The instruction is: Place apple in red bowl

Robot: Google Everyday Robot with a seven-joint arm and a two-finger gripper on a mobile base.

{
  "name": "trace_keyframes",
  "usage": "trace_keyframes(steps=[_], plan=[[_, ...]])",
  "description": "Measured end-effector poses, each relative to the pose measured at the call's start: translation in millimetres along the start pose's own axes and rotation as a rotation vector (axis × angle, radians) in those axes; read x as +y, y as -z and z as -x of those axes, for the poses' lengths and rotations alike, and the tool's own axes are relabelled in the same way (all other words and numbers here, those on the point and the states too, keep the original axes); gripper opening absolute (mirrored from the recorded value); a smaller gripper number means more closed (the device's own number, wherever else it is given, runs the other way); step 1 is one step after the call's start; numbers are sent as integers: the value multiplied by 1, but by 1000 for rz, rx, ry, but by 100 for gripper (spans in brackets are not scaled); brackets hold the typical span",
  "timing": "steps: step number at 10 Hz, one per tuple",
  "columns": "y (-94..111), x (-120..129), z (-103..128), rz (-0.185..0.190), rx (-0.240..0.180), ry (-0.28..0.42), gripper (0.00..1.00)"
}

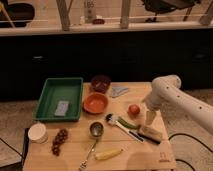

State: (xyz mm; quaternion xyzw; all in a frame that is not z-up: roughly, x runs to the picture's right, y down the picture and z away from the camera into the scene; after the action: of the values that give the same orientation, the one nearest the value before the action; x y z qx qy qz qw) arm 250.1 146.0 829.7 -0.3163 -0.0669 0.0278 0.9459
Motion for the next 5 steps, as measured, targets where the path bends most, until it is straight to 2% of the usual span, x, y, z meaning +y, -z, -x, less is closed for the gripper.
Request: trace_keyframes(steps=[5], plan=[[-15,-8,0,6,-6,27,80]])
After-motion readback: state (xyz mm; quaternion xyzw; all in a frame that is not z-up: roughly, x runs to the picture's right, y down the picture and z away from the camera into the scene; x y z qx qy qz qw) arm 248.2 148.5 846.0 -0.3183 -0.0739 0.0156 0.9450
